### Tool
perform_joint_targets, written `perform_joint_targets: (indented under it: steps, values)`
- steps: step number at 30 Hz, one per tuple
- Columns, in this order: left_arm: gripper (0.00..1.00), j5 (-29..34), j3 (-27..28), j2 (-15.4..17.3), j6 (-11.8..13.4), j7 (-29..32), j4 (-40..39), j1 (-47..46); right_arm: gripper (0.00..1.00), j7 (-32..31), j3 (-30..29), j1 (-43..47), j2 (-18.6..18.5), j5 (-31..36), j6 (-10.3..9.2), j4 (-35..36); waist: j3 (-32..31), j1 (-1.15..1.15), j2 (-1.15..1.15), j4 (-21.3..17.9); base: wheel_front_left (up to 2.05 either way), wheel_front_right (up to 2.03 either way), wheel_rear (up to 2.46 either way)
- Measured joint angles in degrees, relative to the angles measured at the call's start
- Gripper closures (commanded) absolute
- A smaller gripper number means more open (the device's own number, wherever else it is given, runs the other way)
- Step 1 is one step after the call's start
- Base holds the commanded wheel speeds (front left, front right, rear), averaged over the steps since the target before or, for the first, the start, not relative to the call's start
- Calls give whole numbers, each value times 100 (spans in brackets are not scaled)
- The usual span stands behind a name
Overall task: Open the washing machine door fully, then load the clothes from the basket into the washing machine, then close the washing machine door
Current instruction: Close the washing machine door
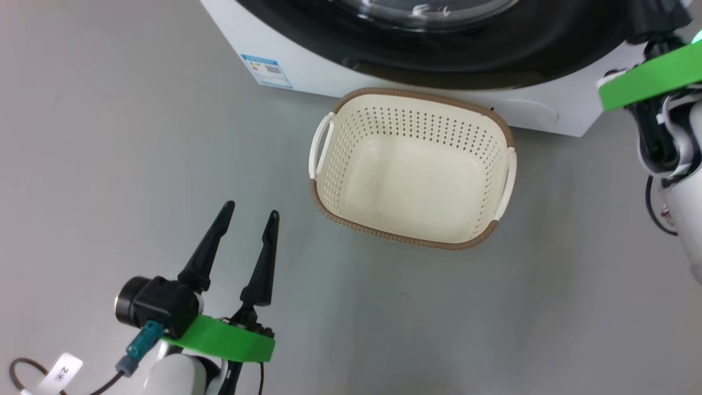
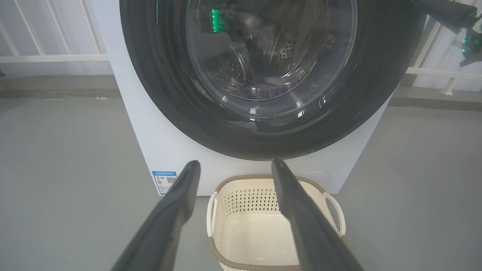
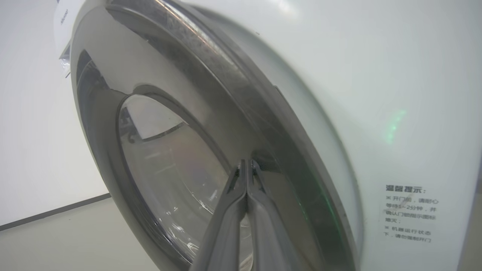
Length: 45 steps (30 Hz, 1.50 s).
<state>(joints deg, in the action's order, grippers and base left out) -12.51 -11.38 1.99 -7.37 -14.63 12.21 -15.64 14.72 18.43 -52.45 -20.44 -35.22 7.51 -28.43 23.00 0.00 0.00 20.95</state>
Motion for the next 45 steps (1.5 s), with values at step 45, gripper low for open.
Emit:
perform_joint_targets:
  steps: [45]
  values:
    - [0,-21,69,-29,0,-1,433,-221,60,1,-431,497,420,280,-2,-54,-296,0,0,72,0,0,0]
